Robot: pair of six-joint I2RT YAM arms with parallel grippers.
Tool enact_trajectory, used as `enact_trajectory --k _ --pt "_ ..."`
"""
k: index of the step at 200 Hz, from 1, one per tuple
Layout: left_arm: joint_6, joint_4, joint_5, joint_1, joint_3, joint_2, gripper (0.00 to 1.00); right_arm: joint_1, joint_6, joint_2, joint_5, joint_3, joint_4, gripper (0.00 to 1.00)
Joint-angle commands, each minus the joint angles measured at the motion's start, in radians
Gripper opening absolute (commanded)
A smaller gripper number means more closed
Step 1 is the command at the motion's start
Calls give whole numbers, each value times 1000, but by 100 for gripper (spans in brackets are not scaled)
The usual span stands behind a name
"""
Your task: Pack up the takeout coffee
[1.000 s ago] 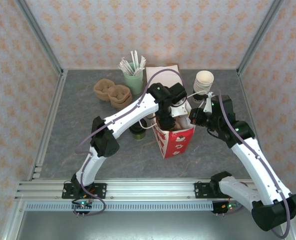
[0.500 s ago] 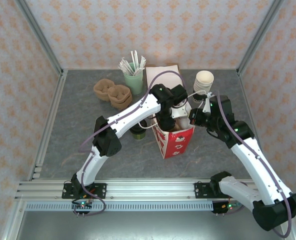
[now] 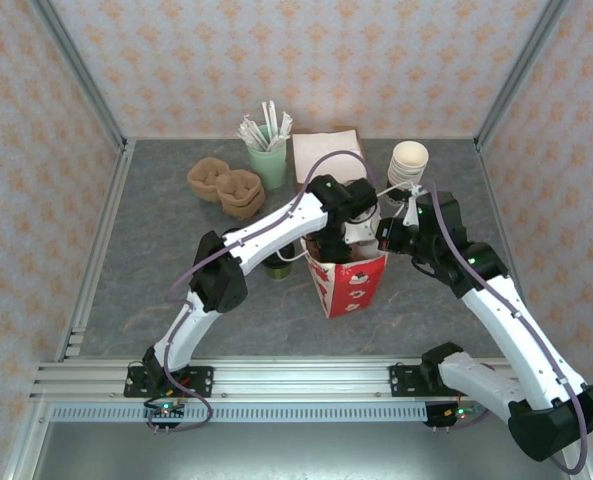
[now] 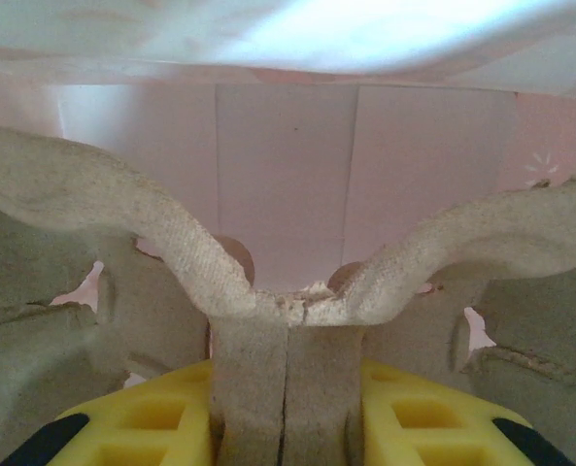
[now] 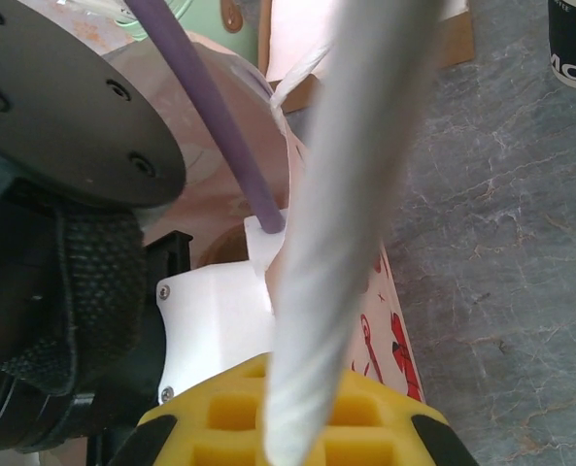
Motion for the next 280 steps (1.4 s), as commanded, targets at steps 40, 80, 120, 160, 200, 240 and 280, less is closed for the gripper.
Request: enact_trajectory --k 40,80,120,160,200,240,280 --pt "20 63 14 -17 -42 34 33 16 2 -32 -15 22 33 2" --pt "20 73 18 -18 -51 44 32 15 -7 -42 -2 22 24 2" --pt "20 97 25 -17 -79 41 33 16 -8 -45 -1 18 22 2" --pt "19 120 25 -17 -107 40 34 16 -12 -52 5 11 17 2" --pt "16 134 27 -17 -111 31 34 16 -14 -52 5 10 15 2" --pt "15 128 39 -17 -94 2 47 16 -13 -52 5 7 14 2" --pt "15 131 49 -17 -79 -59 67 16 -9 -52 9 4 10 2"
